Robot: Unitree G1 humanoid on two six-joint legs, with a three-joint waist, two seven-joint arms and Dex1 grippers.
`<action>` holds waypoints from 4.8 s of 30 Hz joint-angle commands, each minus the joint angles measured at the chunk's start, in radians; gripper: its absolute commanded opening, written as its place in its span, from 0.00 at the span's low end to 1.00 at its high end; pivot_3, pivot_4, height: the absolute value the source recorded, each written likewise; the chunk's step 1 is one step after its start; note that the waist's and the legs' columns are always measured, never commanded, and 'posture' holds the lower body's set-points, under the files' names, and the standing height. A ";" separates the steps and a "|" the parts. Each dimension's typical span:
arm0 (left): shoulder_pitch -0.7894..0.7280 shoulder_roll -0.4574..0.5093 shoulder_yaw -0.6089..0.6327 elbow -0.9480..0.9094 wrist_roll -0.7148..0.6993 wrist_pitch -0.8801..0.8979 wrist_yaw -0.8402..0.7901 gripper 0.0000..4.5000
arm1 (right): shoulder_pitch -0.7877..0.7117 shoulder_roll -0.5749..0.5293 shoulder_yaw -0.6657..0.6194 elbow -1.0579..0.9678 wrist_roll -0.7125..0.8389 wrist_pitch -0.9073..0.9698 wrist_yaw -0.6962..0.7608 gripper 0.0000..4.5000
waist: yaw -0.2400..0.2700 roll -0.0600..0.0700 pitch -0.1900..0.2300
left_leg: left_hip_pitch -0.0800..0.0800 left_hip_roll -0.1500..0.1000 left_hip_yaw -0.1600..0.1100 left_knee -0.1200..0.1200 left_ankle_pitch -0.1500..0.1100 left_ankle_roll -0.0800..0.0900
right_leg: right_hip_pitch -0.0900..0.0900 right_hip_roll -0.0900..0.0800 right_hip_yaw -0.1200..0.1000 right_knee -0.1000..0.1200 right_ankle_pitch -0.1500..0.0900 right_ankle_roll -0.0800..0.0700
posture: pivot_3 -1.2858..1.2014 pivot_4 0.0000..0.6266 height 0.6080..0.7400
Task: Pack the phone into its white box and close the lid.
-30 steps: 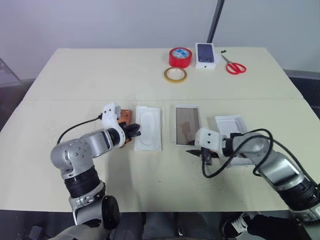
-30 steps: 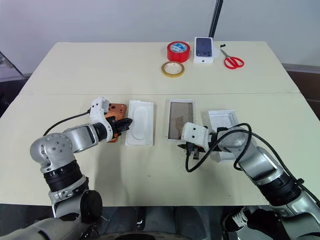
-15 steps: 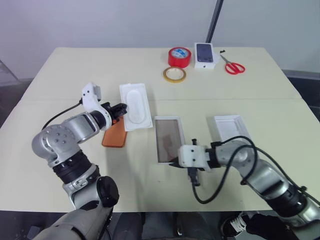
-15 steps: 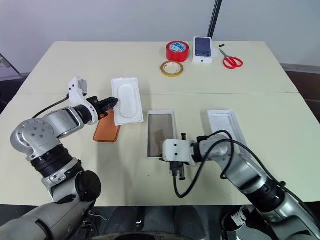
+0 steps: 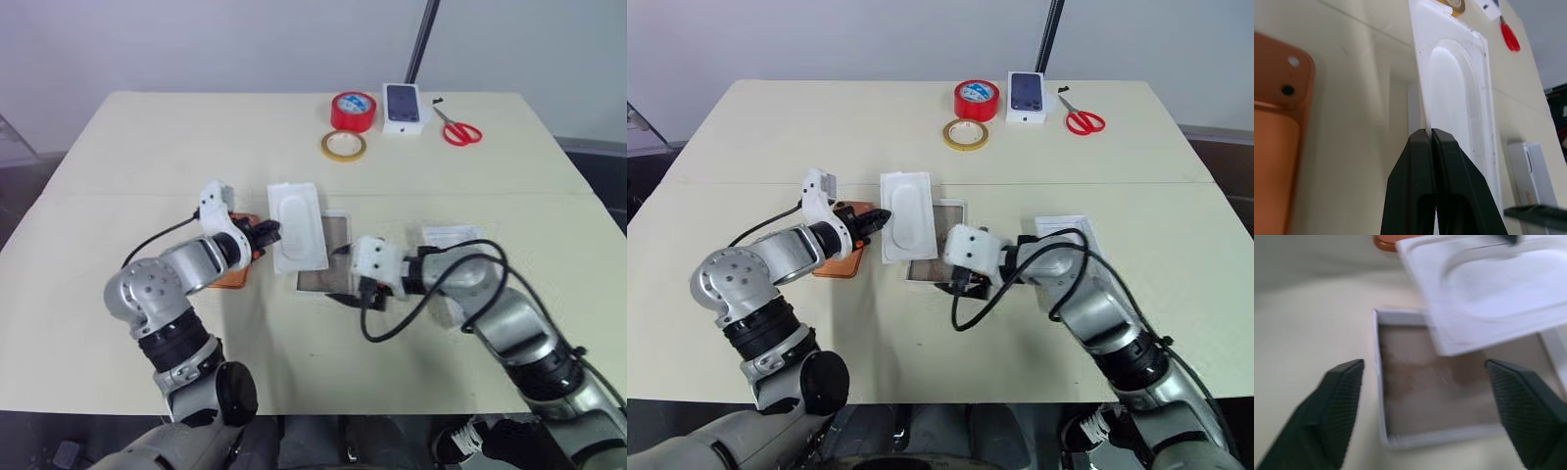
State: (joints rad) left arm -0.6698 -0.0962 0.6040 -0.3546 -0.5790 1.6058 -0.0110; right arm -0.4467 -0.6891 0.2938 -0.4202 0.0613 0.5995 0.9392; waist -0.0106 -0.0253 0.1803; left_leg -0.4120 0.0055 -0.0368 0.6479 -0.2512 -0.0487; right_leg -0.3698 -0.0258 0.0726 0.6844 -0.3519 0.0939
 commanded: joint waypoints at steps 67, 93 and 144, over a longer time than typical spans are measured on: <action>0.217 0.701 -0.275 0.274 0.001 -0.255 -0.298 0.99 | -0.409 0.590 0.283 0.527 -0.198 0.180 -0.320 0.00 | -0.033 0.001 -0.001 | -0.002 0.001 0.000 -0.002 0.000 0.001 | -0.006 0.000 -0.001 0.003 0.000 -0.001 | 0.52 0.24 0.96; 0.214 0.409 -0.274 0.136 -0.162 0.009 -0.301 0.99 | -0.409 0.627 0.345 0.599 -0.280 0.141 -0.275 0.00 | -0.015 0.006 -0.013 | 0.001 -0.007 -0.012 -0.002 0.000 0.000 | -0.002 -0.006 -0.007 0.001 0.000 -0.001 | 0.52 0.24 0.96; 0.035 -0.070 -0.003 0.240 -0.493 -0.072 0.293 0.01 | 0.014 0.044 -0.167 -0.106 0.024 0.223 -0.039 0.00 | -0.005 0.002 -0.010 | -0.014 -0.007 -0.025 -0.001 0.004 -0.006 | -0.005 -0.003 -0.021 -0.002 0.000 -0.001 | 0.52 0.24 0.96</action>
State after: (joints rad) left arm -0.6332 -0.1555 0.6285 -0.1119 -1.0796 1.5748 0.2971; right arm -0.4419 -0.6292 0.1644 -0.4787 0.0648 0.8465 0.9018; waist -0.0159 -0.0230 0.1700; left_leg -0.4259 -0.0018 -0.0617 0.6472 -0.2472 -0.0543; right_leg -0.3745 -0.0289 0.0519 0.6825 -0.3520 0.0933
